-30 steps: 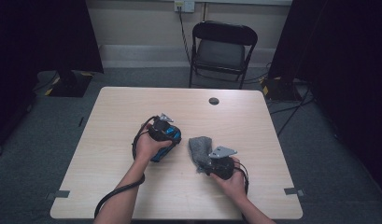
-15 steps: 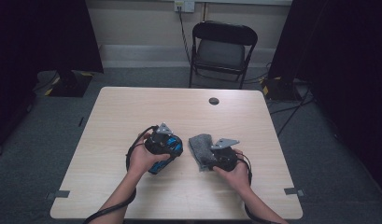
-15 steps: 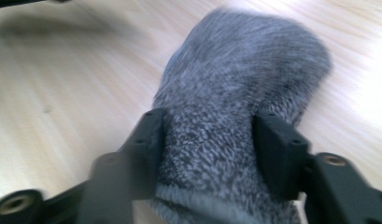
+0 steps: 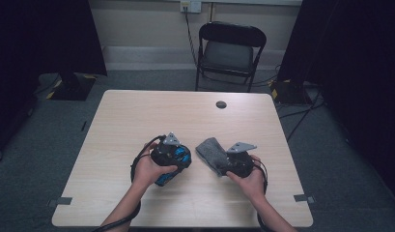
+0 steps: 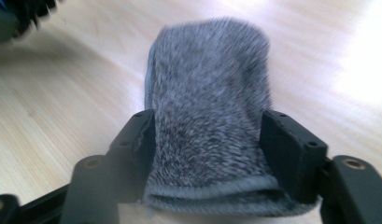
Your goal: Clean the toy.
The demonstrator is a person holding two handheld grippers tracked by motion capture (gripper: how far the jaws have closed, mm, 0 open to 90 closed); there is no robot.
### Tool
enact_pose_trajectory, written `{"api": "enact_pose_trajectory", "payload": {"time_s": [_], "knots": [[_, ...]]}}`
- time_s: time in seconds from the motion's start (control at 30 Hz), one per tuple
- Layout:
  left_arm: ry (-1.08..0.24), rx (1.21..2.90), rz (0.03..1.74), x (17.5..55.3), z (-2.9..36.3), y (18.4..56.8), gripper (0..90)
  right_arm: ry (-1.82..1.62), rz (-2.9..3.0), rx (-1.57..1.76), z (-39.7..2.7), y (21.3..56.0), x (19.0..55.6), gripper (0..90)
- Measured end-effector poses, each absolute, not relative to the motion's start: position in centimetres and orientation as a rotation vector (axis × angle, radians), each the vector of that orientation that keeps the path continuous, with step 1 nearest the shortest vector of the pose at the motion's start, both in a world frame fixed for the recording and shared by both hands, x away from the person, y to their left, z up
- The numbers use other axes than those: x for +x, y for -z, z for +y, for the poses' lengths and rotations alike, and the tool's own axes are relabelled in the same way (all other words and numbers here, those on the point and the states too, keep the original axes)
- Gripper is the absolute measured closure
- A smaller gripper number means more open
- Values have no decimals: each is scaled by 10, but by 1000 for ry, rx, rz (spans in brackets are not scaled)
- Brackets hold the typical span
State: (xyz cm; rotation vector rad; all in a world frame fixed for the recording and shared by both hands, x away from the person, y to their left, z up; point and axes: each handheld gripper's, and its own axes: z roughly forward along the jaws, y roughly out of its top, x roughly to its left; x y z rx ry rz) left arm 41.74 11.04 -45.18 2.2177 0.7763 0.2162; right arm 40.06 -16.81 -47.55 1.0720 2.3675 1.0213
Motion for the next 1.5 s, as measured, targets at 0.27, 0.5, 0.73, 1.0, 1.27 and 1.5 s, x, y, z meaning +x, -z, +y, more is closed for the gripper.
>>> {"api": "enact_pose_trajectory", "payload": {"time_s": [0.27,0.5,0.73,1.0,1.27,1.5], "knots": [[-217,2216,771,416,110,453,255,-977,2321,1129,-166,495,412,625],[-210,2205,768,416,112,451,256,-1001,2332,1175,-161,485,430,714],[-245,2190,783,417,122,450,256,-1183,2393,1087,-141,448,432,713],[-247,2178,765,417,122,448,256,-1274,2454,1017,-119,436,424,712],[-266,2185,770,416,125,447,256,-1264,2537,935,-107,436,424,712],[-286,2176,784,418,130,444,255,-1294,2580,881,-108,434,421,713]]}}
